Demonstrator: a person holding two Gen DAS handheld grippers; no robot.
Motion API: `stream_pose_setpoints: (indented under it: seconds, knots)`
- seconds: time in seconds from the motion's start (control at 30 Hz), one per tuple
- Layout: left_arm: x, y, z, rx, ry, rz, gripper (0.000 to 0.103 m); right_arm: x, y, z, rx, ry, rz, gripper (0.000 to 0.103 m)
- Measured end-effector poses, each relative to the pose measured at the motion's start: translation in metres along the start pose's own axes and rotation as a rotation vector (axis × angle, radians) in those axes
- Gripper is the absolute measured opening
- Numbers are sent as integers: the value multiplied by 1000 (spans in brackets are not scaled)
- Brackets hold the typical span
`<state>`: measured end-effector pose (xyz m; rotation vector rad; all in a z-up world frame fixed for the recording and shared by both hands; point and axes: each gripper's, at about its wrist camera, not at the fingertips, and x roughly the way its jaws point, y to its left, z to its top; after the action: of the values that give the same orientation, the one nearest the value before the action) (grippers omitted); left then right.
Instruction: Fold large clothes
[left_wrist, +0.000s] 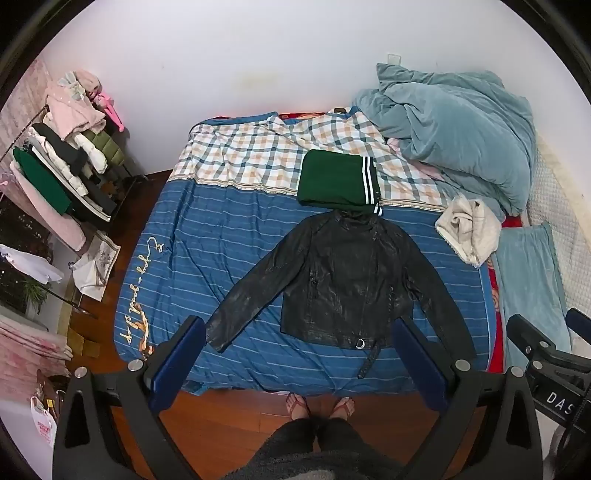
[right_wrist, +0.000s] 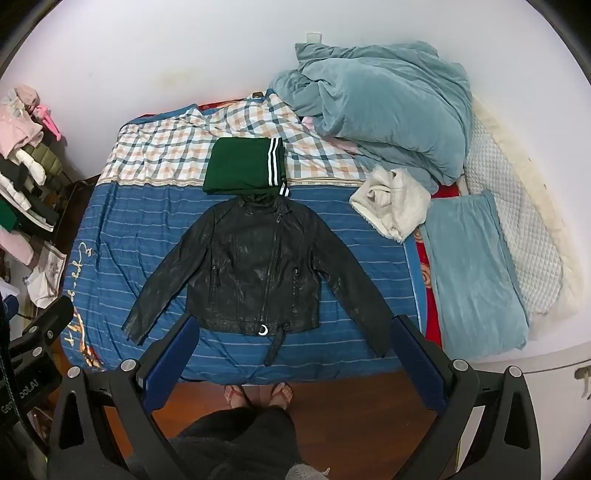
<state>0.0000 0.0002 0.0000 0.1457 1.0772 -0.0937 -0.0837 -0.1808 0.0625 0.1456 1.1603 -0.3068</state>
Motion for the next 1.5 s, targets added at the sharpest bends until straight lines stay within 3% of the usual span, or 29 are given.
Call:
stream_pose_setpoints:
  seconds: [1.5]
  knots:
    - [-1, -10, 0, 3, 1, -2, 103, -8, -1, 3, -19, 0, -11, 103]
